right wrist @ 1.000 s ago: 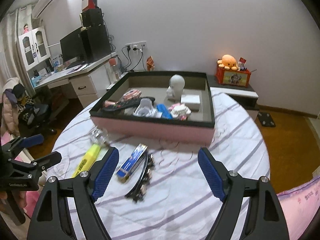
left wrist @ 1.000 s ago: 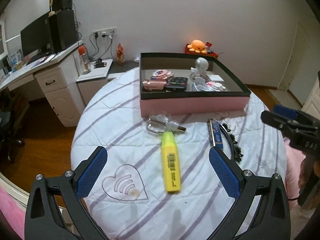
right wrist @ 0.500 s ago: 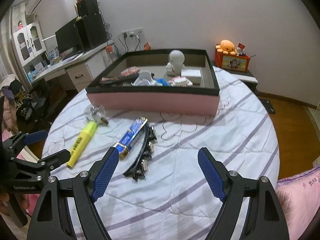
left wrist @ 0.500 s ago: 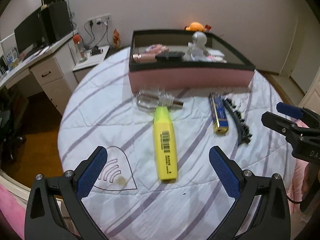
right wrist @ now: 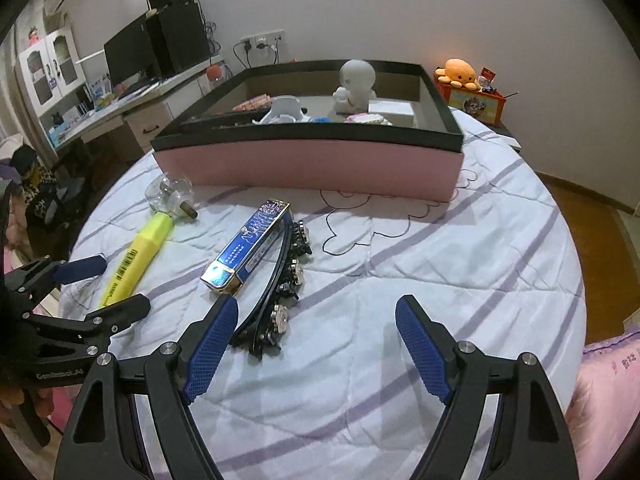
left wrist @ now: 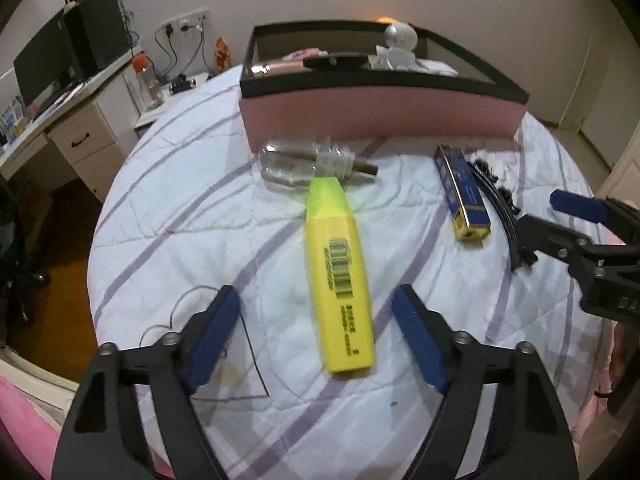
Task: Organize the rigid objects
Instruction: 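Grasp the yellow highlighter with the left gripper while the right gripper grasps the black bead bracelet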
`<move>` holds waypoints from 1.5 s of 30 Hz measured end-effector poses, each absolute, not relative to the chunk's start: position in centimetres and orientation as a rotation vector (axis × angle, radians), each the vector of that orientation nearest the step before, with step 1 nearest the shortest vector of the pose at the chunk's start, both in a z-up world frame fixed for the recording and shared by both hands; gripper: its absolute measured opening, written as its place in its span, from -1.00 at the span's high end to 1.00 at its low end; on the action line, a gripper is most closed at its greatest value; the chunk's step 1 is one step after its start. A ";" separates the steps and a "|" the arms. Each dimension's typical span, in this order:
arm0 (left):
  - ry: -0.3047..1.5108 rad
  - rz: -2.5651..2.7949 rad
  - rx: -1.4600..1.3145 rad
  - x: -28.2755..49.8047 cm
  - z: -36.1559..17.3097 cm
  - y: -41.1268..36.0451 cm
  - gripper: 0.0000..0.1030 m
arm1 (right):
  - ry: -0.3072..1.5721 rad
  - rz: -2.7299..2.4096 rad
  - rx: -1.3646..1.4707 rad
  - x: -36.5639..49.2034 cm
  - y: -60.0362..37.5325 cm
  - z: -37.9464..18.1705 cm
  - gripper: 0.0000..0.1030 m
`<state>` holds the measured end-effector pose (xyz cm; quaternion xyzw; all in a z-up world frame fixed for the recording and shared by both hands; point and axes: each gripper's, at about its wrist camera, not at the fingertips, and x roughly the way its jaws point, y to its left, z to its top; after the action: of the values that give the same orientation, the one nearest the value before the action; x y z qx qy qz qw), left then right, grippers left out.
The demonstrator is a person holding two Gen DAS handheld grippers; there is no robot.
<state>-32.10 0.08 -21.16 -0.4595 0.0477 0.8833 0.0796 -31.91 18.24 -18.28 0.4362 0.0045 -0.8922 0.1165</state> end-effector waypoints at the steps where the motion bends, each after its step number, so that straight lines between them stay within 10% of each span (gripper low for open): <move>1: 0.139 2.643 -1.374 -32.2 -21.1 -0.1 -0.37 | 0.024 -2.612 1.282 -32.1 18.1 -18.4 -0.60; 5: 0.127 2.639 -1.367 -32.5 -20.6 -0.4 0.18 | 0.088 -2.602 1.306 -33.1 17.0 -19.1 -0.37; 13: 0.132 2.612 -1.343 -32.3 -20.2 -0.1 0.49 | 0.087 -2.579 1.317 -33.8 18.0 -18.9 0.63; 45: 0.136 2.523 -1.281 -32.6 -20.7 2.0 0.45 | -0.017 -2.498 1.298 -32.2 19.7 -18.6 0.62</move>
<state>-32.63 2.04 -20.68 -0.4468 0.0476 0.8800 0.1540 -32.21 19.67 -18.61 0.4549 -0.0059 -0.8756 0.1624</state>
